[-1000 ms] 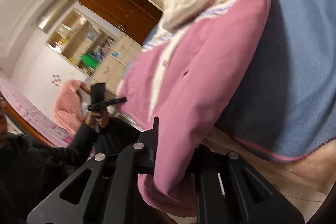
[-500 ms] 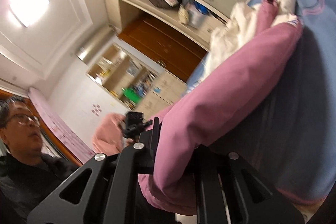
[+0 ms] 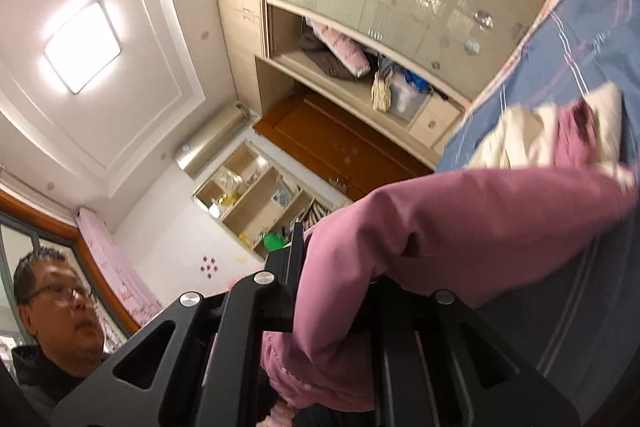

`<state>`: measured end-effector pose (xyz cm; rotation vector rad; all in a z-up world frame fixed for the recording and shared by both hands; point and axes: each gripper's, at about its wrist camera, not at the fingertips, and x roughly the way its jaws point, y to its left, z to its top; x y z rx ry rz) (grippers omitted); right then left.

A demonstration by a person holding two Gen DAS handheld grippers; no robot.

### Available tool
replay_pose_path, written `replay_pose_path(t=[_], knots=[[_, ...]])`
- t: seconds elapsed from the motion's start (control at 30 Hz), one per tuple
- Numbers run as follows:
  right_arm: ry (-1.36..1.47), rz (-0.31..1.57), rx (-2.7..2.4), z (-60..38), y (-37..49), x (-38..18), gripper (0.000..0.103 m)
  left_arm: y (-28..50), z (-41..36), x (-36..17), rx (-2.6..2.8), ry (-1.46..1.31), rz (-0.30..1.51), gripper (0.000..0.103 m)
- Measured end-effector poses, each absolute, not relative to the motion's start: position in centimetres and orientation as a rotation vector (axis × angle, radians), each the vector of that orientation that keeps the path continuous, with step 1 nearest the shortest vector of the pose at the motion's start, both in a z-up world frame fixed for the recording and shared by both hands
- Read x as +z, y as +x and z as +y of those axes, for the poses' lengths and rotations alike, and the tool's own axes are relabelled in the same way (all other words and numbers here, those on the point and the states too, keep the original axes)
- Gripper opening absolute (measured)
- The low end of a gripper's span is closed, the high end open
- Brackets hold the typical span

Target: Fold large clothes

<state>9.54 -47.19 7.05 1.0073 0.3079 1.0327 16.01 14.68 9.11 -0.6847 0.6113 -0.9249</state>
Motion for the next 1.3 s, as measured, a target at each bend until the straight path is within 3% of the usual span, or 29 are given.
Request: replay_pose_path(t=[0.17,0.37,0.63,0.7,0.73,0.77,0.8,0.83,0.87,0.9,0.93,0.97,1.13,1.3], knots=[[1.123,0.271,0.915,-49.1,17.1,7.9,0.010,24.3,14.4,10.3,-0.816,-0.741,0.589,0.009],[1.246,0.328,0.708,-51.2,27.4,4.8,0.010,34.7,11.9,8.5,-0.645,-0.664,0.638,0.010],[1.318,0.434,0.526,-52.3,35.4,-3.8,0.011,44.7,8.0,0.1,-0.541,-0.598,0.771,0.012],[1.323,0.423,0.547,-52.1,35.4,-4.7,0.017,45.1,7.8,-1.2,-0.544,-0.598,0.781,0.013],[1.330,0.415,0.564,-52.2,35.3,-4.9,0.026,45.1,7.9,-1.3,-0.562,-0.608,0.773,0.016],[1.358,0.400,0.589,-52.3,35.2,-5.0,0.050,45.1,8.1,-1.2,-0.586,-0.624,0.768,0.024],[1.393,0.382,0.597,-52.7,35.1,-4.8,0.066,44.9,8.1,-1.0,-0.607,-0.639,0.766,0.029],[1.433,0.356,0.590,-53.1,34.8,-4.7,0.093,44.7,8.4,-0.7,-0.629,-0.654,0.762,0.042],[1.488,0.315,0.557,-53.7,34.0,-4.4,0.102,44.5,8.6,0.2,-0.656,-0.660,0.748,0.054],[1.519,0.283,0.561,-54.1,33.5,-3.9,0.102,44.3,8.6,1.0,-0.671,-0.653,0.731,0.058],[1.548,0.239,0.603,-54.6,33.1,-3.2,0.102,43.9,8.8,2.1,-0.700,-0.659,0.708,0.073],[1.545,0.201,0.628,-55.0,32.5,-2.0,0.102,43.6,9.0,2.8,-0.738,-0.682,0.693,0.099],[1.237,0.155,0.543,-53.5,28.4,5.4,0.102,41.1,13.2,8.6,-0.673,-0.822,0.492,0.101],[0.604,0.307,0.218,-43.2,25.7,10.8,0.102,35.5,8.7,14.0,-0.342,-0.437,0.379,0.101]])
